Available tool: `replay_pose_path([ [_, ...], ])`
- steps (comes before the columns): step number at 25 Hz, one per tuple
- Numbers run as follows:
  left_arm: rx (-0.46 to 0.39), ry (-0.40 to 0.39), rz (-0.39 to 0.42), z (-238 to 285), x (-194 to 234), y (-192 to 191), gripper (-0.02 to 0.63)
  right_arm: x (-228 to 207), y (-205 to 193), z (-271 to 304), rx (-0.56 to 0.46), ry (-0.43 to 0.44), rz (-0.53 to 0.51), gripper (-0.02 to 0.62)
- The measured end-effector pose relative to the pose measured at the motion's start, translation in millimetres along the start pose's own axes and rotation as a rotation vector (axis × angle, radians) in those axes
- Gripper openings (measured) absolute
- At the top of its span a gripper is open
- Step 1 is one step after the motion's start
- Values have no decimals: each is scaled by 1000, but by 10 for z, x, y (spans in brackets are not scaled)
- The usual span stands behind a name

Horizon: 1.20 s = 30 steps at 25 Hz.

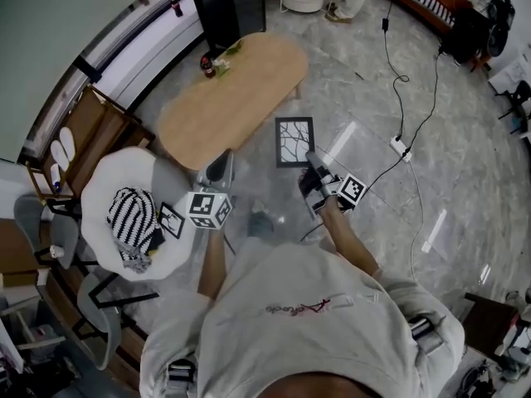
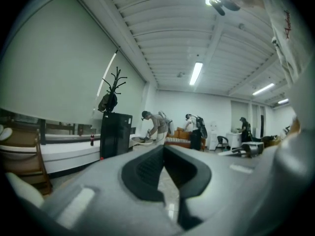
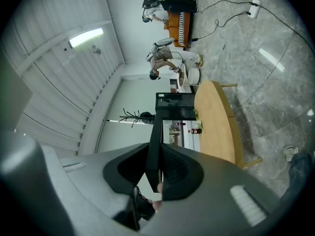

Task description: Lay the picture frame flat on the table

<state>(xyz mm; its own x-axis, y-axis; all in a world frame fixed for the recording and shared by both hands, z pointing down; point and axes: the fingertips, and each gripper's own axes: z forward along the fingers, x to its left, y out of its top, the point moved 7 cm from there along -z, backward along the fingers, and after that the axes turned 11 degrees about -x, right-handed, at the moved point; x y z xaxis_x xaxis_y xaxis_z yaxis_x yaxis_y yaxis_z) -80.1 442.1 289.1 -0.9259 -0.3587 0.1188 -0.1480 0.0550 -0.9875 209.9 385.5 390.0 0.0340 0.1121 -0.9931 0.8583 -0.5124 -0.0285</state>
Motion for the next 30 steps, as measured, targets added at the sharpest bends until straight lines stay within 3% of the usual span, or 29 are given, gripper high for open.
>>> replay_pose_path([
  [19, 19, -65, -17, 1219, 1454, 99, 0, -124, -105, 1730, -63, 3, 14, 72],
  [30, 42, -108, -34, 1444, 1722, -11, 0, -283, -162, 1902, -107, -29, 15, 72],
])
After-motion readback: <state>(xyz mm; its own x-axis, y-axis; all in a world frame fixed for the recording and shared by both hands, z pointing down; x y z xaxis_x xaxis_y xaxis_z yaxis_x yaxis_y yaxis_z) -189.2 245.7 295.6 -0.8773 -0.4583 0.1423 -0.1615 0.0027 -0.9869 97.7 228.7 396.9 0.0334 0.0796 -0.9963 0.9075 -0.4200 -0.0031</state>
